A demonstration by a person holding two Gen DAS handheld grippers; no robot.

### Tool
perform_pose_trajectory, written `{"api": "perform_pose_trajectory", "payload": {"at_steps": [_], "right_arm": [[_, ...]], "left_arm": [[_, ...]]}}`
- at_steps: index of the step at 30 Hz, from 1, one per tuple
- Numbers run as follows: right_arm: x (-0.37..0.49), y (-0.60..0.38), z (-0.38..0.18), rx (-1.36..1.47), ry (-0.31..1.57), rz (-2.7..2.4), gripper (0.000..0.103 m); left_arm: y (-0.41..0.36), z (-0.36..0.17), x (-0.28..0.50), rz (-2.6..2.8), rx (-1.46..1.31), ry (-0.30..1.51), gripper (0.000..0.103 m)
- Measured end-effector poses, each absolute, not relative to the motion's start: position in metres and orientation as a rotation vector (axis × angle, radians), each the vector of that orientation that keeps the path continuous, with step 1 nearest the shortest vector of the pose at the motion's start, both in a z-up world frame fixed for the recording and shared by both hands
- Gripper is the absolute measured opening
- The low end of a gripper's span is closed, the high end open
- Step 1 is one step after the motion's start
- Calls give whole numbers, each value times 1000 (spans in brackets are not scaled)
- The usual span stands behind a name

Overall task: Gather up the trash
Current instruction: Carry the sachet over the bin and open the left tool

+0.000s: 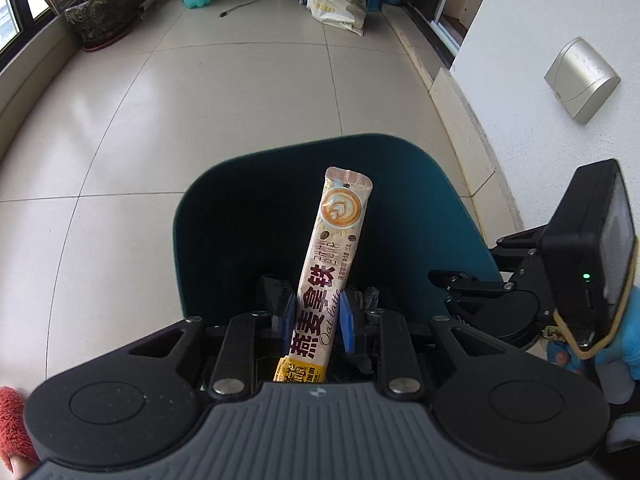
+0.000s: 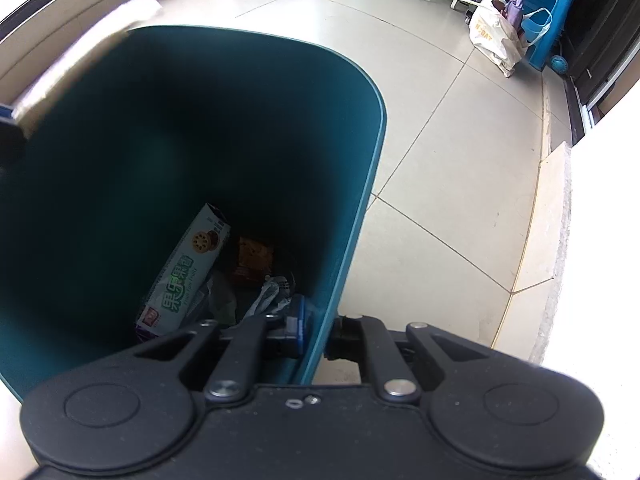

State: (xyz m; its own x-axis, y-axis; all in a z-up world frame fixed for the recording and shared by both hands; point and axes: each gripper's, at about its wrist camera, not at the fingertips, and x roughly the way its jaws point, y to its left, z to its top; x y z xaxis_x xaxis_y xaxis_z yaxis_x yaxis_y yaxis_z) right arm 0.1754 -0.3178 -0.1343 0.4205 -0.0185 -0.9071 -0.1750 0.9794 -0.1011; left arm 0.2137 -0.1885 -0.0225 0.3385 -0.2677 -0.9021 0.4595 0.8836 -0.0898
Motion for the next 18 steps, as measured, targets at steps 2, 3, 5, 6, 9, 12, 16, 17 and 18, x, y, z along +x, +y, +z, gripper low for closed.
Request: {"api": "perform_pose_trajectory", "payload": {"at_steps": [2,3,5,6,9,12,16,17,18], "right_arm": [[174,-317,-134,-193,1132,102,8],[174,-317,-134,-189,1132,104,8],[174,-318,-134,-185,1131,107,8],[174,-319,-134,-181,1130,108,8],[174,-320,-133,-176,1130,112,8],[174,-321,-133,-173,1130,113,8],[175,-322,-133,-167,1132,114,8],[176,-322,-133,-166,1133,114,8],[176,-323,-133,-165,1133,115,8]], "left_arm": [[-194,-41,213,-478,207,1175,22],[-197,-49,215,-469,210,1189,22],[-203,-65,218,-462,229,1213,22],[-204,-73,220,-456,231,1228,22],[-206,-91,224,-441,232,1269,22],[-206,-101,223,-442,239,1288,23],[-208,-105,221,-456,250,1284,24],[-208,-104,220,-461,244,1281,24],[-208,-103,219,-464,241,1277,25]]}}
